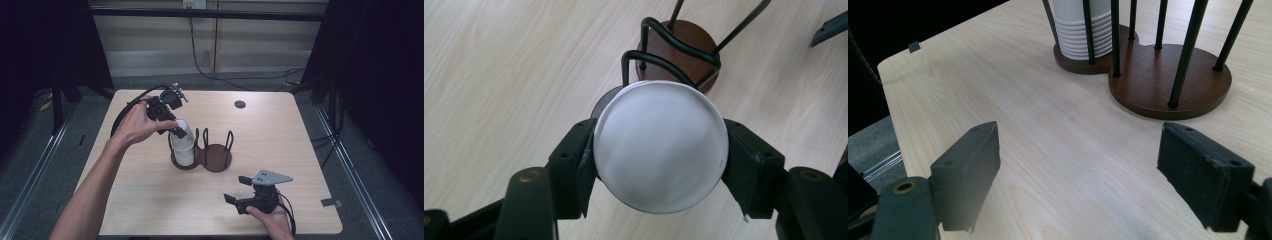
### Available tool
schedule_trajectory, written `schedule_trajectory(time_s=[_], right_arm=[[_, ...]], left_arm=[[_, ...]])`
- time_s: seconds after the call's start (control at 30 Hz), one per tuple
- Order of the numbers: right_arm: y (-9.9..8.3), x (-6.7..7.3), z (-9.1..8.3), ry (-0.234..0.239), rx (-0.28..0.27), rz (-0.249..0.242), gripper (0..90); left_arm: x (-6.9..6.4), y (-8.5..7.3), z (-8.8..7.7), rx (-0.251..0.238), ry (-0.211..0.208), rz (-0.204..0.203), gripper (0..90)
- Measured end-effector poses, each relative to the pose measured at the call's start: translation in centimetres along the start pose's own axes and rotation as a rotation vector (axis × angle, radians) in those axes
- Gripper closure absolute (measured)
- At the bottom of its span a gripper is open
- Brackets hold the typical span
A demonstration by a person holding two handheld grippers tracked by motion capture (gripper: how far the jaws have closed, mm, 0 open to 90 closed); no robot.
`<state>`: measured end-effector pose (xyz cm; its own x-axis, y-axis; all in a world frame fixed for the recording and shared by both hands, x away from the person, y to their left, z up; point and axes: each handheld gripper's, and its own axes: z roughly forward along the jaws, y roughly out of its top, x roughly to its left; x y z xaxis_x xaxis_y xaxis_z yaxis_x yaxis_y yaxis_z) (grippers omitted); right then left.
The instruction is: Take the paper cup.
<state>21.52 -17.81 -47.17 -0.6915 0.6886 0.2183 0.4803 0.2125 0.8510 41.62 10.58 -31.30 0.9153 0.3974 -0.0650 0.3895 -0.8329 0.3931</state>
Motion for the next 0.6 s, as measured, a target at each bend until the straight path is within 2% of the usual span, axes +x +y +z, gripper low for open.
schedule_trajectory(time_s=[0.1, 0.23, 0.27, 0.37, 0.43, 0.6], right_arm=[[0.0, 0.0, 0.0, 0.0, -0.002, 0.001, 16.7], [0.0, 0.0, 0.0, 0.0, -0.001, 0.003, 16.7], [0.0, 0.0, 0.0, 0.001, -0.001, 0.002, 16.7], [0.0, 0.0, 0.0, 0.0, -0.001, 0.002, 16.7], [0.0, 0.0, 0.0, 0.0, -0.001, 0.003, 16.5], [0.0, 0.0, 0.0, -0.002, 0.002, -0.001, 16.4]], left_arm=[[0.0, -0.2, -0.6, -0.02, -0.005, -0.021, 36.9], [-0.1, -0.3, -0.8, -0.029, -0.009, -0.021, 36.9], [0.0, -0.4, -0.9, -0.034, -0.004, -0.009, 36.9], [-0.1, -0.5, -1.3, -0.042, -0.008, -0.022, 36.9], [-0.4, -0.6, -1.4, -0.047, 0.012, -0.026, 36.9], [-0.6, -0.8, -2.1, -0.081, 0.016, -0.033, 36.9]])
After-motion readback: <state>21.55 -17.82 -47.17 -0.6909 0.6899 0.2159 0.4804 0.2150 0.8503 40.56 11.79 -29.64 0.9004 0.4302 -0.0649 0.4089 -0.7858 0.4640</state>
